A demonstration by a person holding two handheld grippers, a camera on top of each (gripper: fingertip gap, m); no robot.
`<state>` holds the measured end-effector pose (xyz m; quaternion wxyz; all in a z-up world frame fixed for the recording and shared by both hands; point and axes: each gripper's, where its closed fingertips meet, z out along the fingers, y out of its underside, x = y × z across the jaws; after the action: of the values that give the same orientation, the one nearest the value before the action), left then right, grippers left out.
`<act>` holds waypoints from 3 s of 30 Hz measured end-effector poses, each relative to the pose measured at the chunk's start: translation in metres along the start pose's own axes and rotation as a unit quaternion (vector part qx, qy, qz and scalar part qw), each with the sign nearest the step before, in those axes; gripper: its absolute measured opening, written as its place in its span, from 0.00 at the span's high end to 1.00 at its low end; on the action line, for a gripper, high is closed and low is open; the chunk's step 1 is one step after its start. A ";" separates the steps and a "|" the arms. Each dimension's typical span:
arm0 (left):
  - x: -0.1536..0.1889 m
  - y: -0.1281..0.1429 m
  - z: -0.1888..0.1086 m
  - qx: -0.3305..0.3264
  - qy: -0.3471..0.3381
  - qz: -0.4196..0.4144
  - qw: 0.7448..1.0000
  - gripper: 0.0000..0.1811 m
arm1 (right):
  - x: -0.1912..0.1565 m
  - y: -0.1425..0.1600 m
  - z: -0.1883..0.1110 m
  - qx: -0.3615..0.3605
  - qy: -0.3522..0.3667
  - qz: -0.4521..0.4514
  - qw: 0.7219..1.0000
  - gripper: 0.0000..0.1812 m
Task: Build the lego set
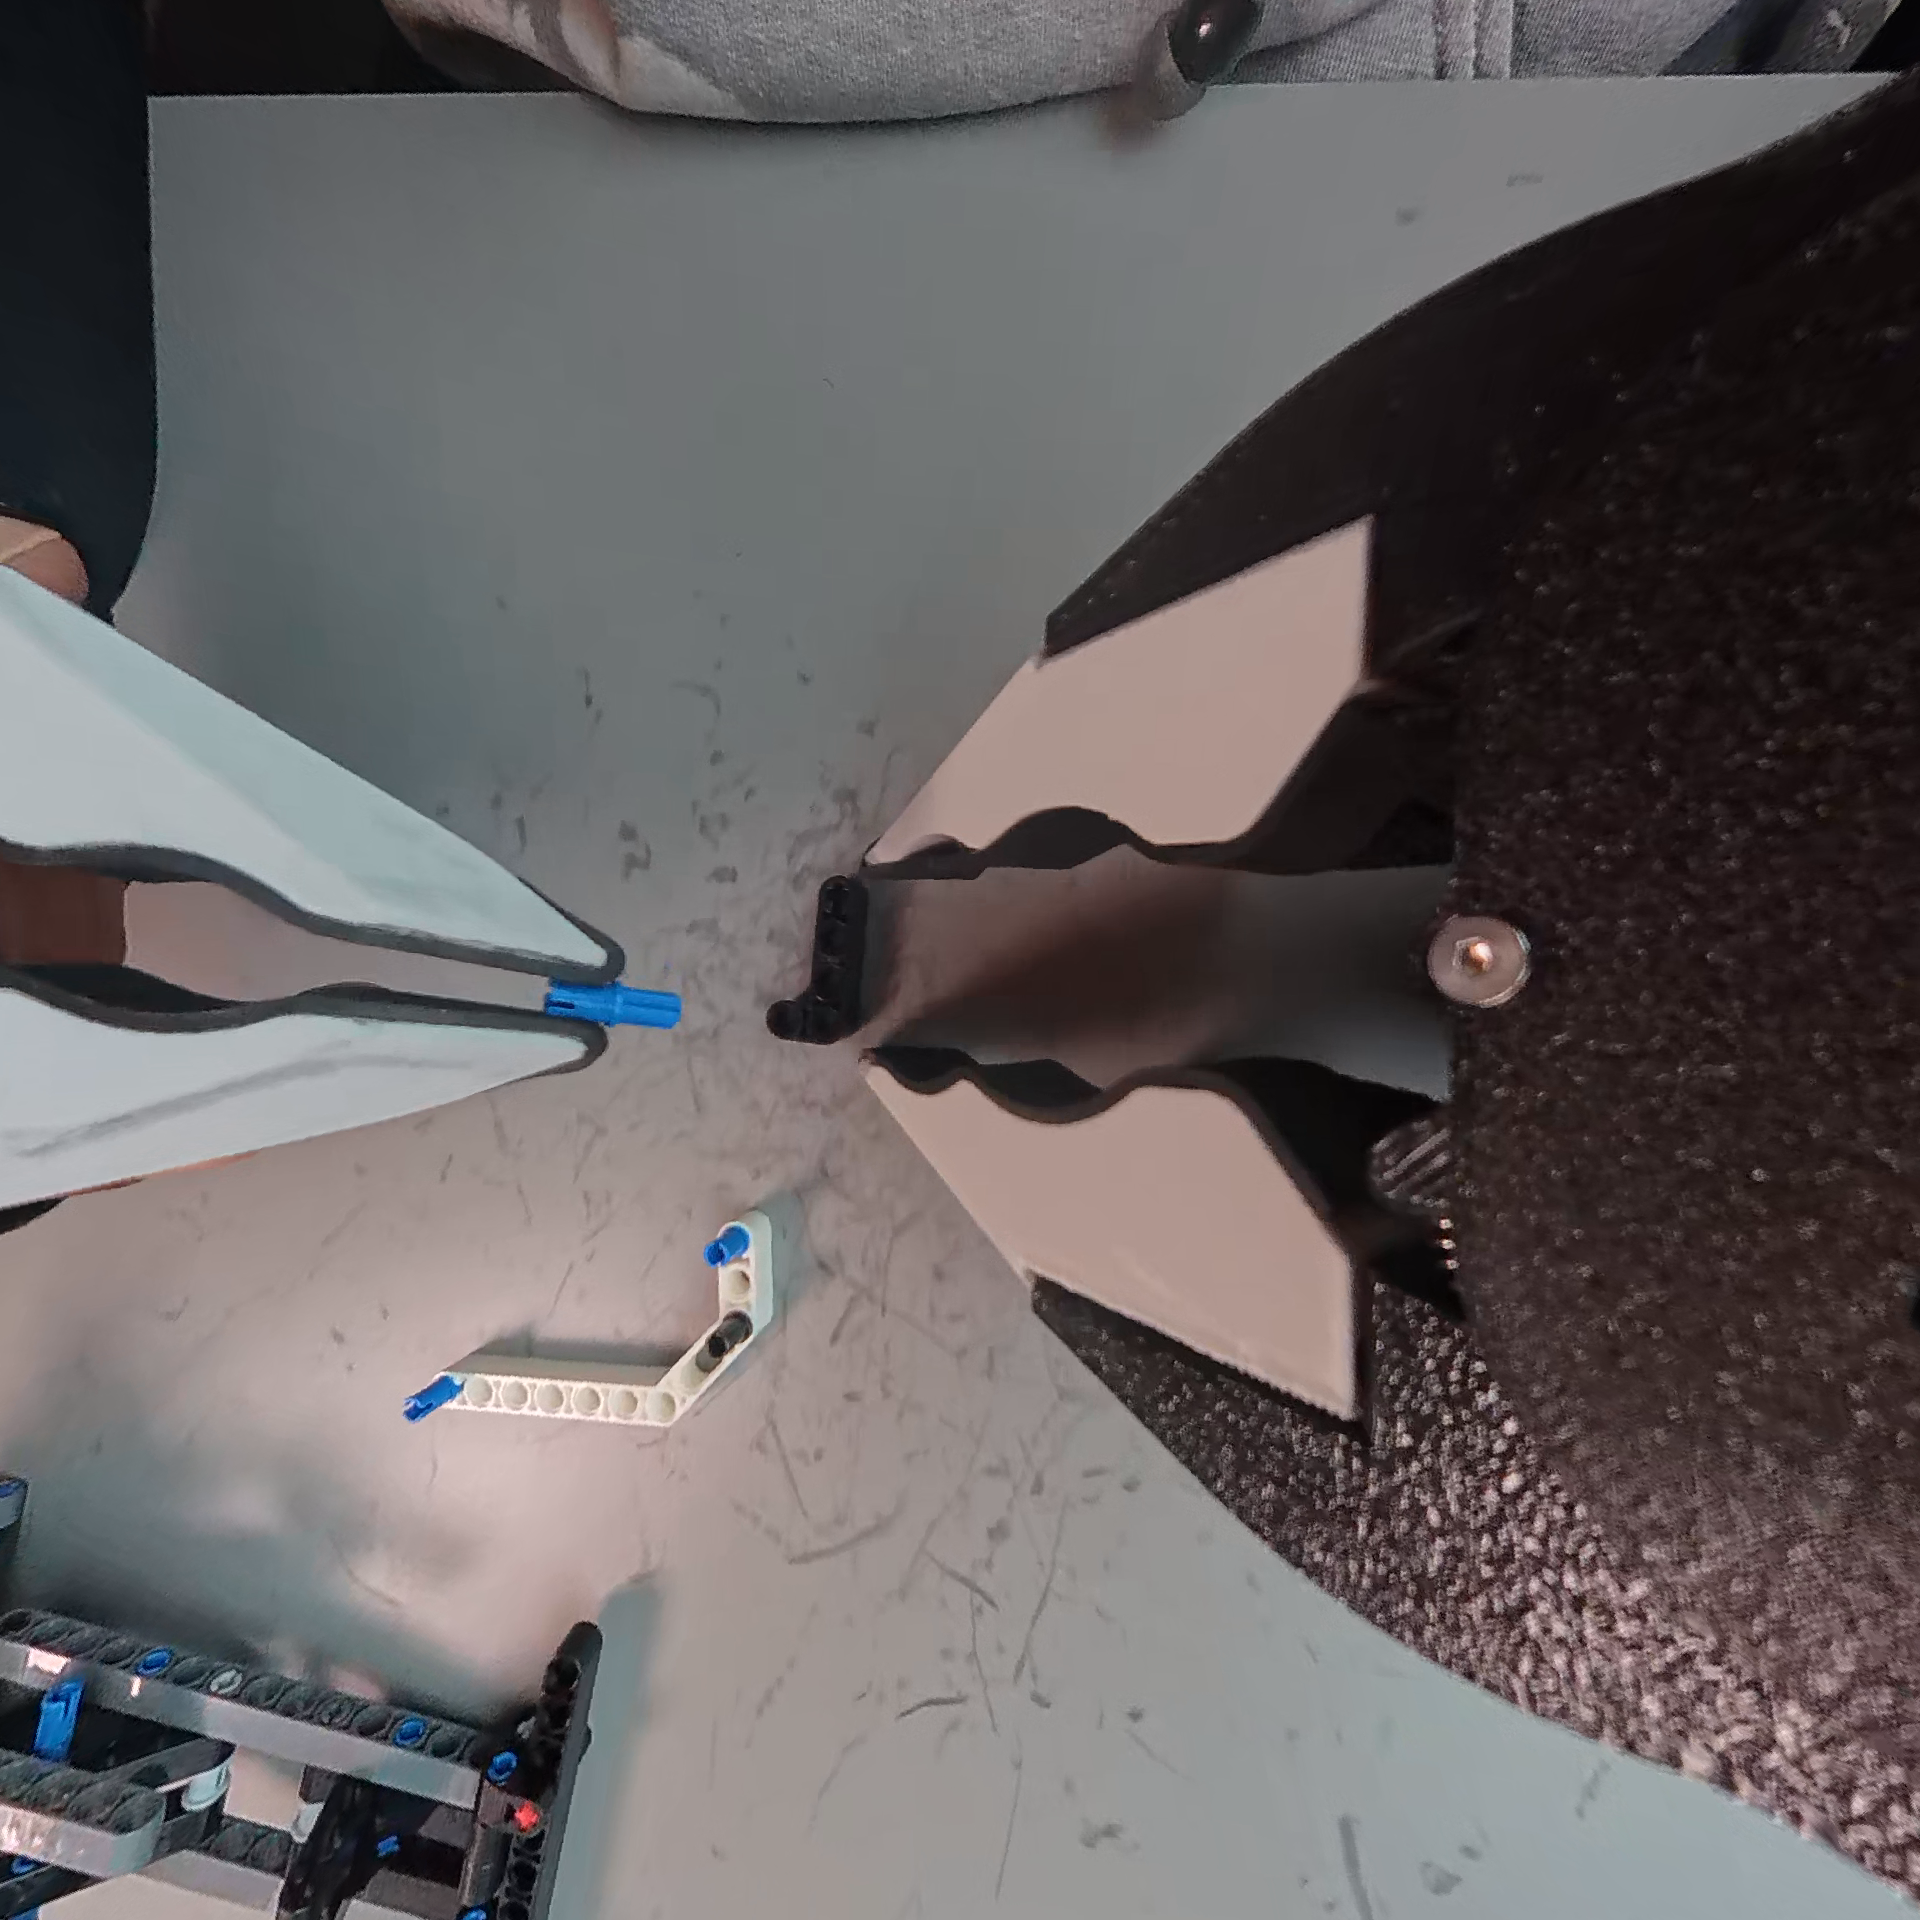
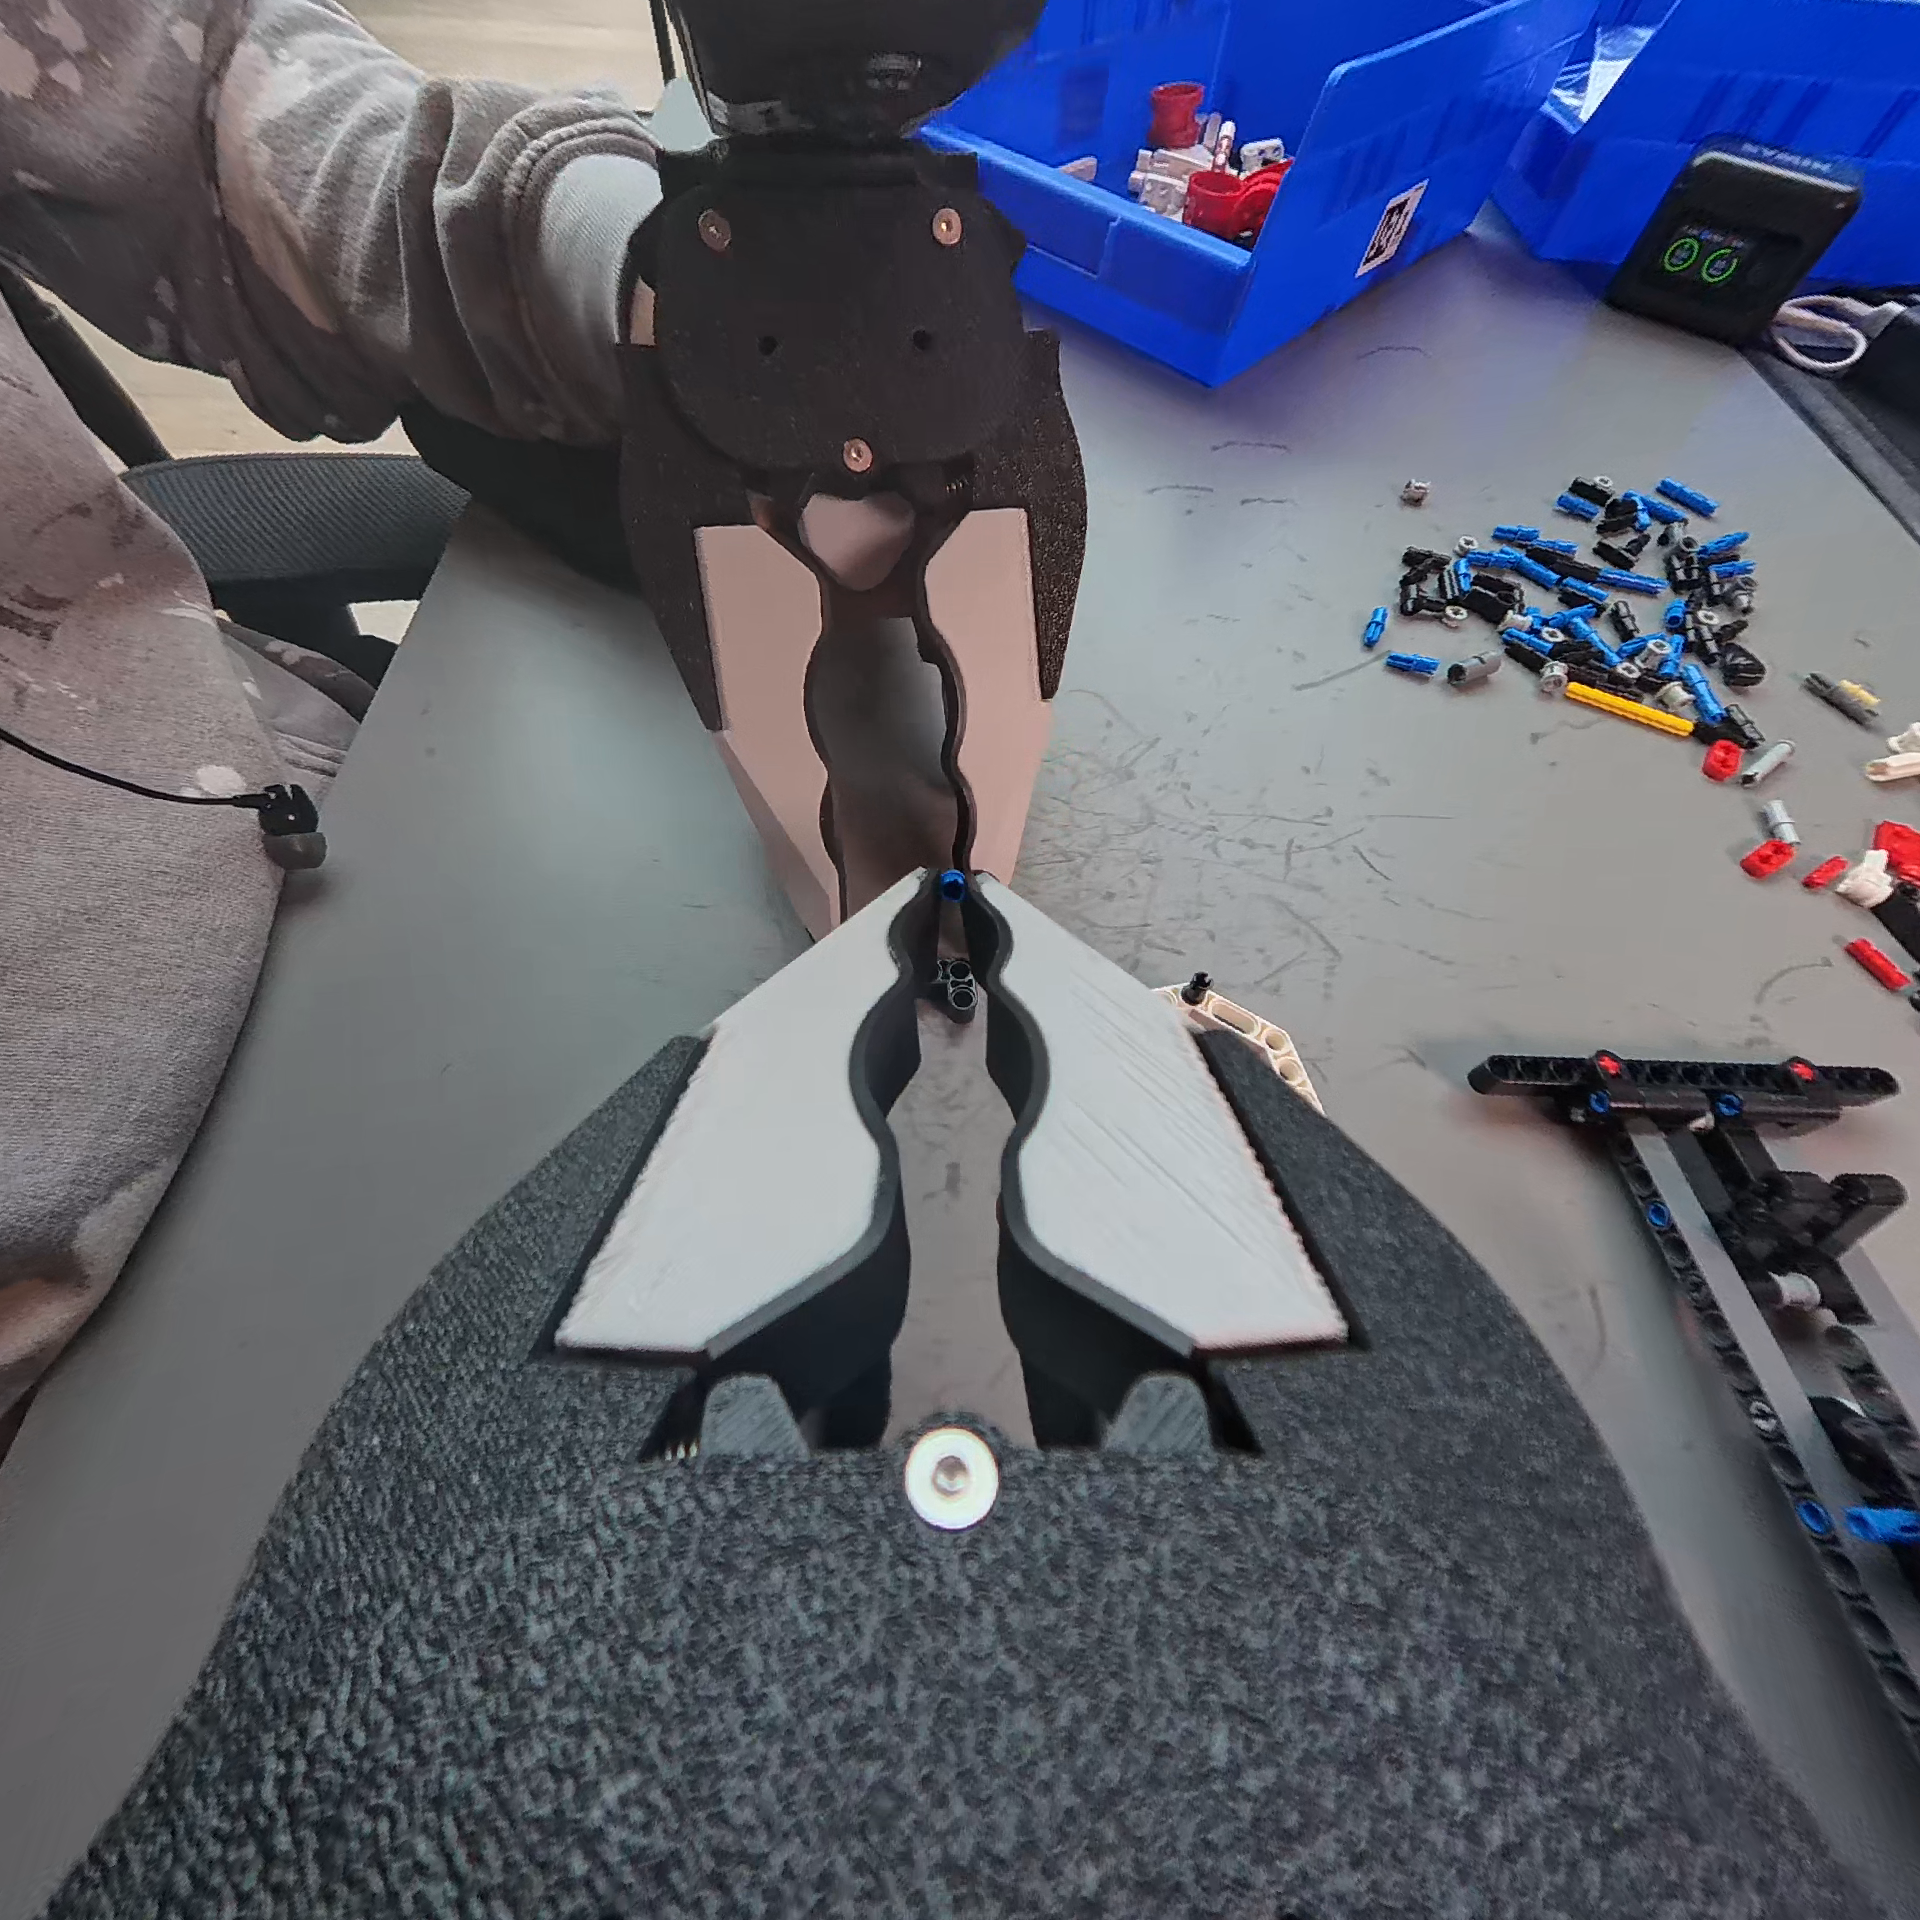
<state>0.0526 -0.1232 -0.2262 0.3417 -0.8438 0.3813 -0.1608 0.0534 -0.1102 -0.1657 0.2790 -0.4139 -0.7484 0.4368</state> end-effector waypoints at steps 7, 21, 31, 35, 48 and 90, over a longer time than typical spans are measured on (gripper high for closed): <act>0.007 -0.003 -0.013 0.026 0.038 -0.013 0.999 0.82 | 0.002 0.008 0.001 -0.016 0.001 0.002 1.000 0.98; 0.004 -0.073 -0.066 0.269 0.077 -0.063 0.958 0.89 | -0.006 -0.044 -0.015 0.144 -0.011 0.002 0.989 0.98; 0.004 -0.065 -0.058 0.237 0.053 -0.038 0.969 0.98 | -0.009 -0.032 -0.008 0.110 -0.022 0.011 0.994 0.98; -0.003 -0.041 -0.042 0.158 0.025 -0.013 0.987 0.89 | -0.011 -0.017 -0.004 0.056 -0.033 0.012 0.998 0.98; -0.005 -0.004 0.003 0.017 0.018 0.045 0.999 0.79 | -0.020 0.031 0.015 -0.097 -0.044 -0.011 0.994 0.98; 0.002 -0.003 0.003 0.016 -0.003 0.020 1.000 0.76 | -0.022 0.033 0.024 -0.234 -0.037 -0.027 0.971 0.98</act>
<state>0.0570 -0.1220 -0.2258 0.3593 -0.8310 0.3942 -0.1579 0.0583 -0.1305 -0.2072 0.1583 -0.4306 -0.8507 0.2565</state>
